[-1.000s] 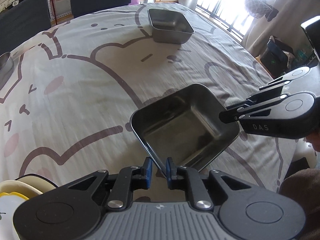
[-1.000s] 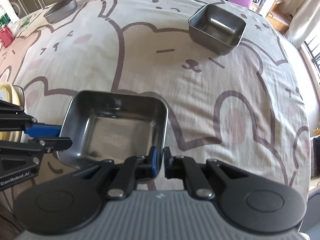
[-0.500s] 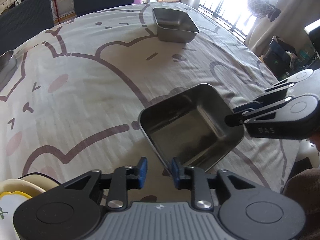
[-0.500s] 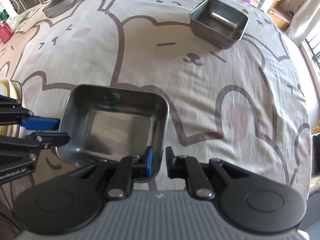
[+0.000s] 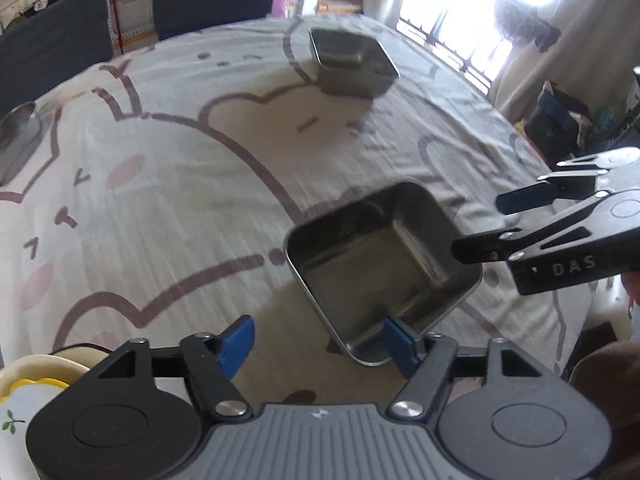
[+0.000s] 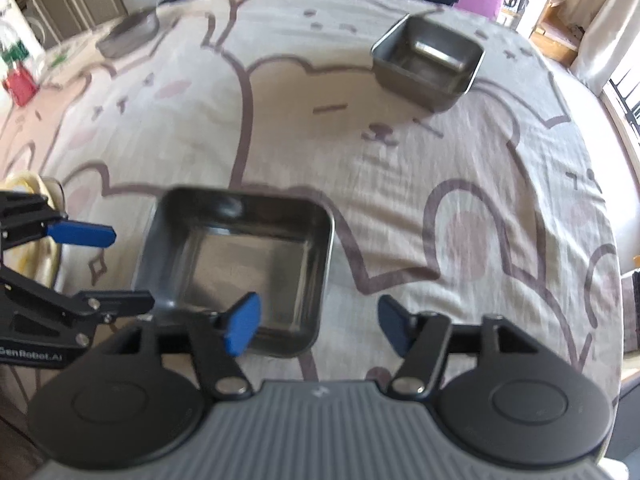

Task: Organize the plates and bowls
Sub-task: 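Lower the steel container onto the tablecloth and open both grippers, then move the right gripper to the second steel container and grip its rim, then lift the second container with the right gripper while the left gripper grips its opposite rim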

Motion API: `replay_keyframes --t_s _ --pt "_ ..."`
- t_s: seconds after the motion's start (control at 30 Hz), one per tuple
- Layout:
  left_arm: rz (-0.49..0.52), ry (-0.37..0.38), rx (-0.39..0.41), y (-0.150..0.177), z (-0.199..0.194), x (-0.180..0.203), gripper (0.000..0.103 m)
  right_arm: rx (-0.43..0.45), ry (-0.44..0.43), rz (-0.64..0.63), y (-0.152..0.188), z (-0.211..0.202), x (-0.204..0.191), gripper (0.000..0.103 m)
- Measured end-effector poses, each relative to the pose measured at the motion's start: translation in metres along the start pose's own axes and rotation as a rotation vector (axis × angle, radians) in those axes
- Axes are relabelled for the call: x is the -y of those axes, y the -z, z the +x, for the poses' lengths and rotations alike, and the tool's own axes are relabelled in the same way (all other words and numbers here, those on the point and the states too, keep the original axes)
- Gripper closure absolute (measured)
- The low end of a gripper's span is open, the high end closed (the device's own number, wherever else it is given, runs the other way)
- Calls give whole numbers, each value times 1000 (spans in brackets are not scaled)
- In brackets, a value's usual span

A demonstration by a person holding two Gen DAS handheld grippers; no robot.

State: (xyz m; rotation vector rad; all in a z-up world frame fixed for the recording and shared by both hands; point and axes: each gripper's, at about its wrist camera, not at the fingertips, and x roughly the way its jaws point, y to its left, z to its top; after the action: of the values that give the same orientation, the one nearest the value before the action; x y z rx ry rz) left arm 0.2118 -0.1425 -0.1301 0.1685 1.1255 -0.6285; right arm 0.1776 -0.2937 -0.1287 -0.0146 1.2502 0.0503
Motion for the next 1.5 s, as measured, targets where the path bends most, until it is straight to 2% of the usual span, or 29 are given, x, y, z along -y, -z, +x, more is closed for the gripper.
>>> replay_keyframes --t_s 0.03,0.1,0.17,0.23,0.33,0.43,0.57,0.77,0.93,1.0,1.03,1.1,1.17,1.23,1.4,1.5 --pt "-9 3 15 -1 -4 -2 24 23 4 10 0 -5 2 23" --pt "-21 -2 46 -3 -11 -4 11 78 12 26 -1 -15 3 14" --pt "-24 -7 83 -5 -18 -6 4 133 -1 54 -1 -25 7 4" --pt "-23 -24 122 -7 -24 -9 3 183 2 86 -3 -32 10 0" --pt "-26 -54 185 -11 -30 -13 0 286 20 153 -8 -38 20 0" --pt "-34 -62 249 -16 -33 -18 0 370 82 234 -16 -36 29 0" --pt "-50 -83 335 -24 -37 -26 0 420 157 378 -34 -25 44 0" --pt "-88 -91 436 -38 -33 -40 0 471 83 641 -60 -2 74 0" --pt "-127 -73 470 -46 -25 -51 0 439 -64 859 -80 30 101 0" --pt "-138 -61 464 -47 -22 -55 0 431 -86 889 -91 41 103 3" --pt "-138 -57 461 -47 -21 -57 0 425 -78 891 -95 44 101 9" --pt "-133 -54 454 -48 -18 -60 0 414 -57 897 -105 53 96 22" --pt "-128 -50 446 -47 -16 -62 0 402 -39 921 -112 62 95 42" --pt "-128 -45 437 -46 -14 -64 0 398 -21 951 -116 68 93 51" --pt "-136 -31 423 -45 -11 -70 0 400 -55 1026 -119 88 89 56" --pt "-150 -36 411 -44 -8 -76 0 377 -59 1009 -125 101 86 56"
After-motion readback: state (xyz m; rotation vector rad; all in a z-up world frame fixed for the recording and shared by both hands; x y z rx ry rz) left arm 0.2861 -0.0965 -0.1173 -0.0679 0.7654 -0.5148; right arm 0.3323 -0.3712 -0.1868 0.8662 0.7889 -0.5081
